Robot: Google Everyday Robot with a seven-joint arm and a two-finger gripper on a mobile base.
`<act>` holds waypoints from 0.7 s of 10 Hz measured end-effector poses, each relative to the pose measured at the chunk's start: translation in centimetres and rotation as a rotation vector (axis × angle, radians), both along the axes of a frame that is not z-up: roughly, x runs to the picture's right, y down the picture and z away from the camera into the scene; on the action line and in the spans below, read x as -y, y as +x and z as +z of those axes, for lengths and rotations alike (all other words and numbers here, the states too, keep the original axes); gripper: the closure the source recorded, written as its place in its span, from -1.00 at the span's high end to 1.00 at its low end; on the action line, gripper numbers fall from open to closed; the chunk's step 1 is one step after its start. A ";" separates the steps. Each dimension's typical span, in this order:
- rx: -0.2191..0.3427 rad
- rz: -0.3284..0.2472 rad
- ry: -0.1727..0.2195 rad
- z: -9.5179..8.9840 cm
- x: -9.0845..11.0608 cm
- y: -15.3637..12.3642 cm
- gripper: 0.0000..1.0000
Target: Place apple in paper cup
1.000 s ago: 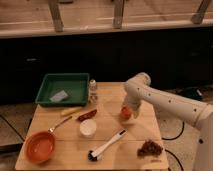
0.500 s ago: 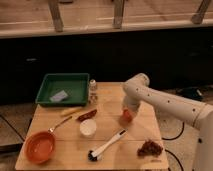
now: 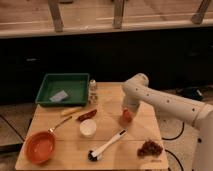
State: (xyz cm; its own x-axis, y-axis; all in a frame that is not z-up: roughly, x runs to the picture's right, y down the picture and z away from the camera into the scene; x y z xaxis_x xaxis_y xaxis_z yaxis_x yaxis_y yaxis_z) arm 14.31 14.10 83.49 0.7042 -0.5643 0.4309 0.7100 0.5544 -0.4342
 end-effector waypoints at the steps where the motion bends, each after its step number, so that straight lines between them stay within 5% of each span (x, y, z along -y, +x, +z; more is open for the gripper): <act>1: 0.002 -0.009 0.002 -1.0 0.6 -0.4 -0.79; 7: 0.020 -0.075 0.011 -3.0 1.0 -2.2 -0.93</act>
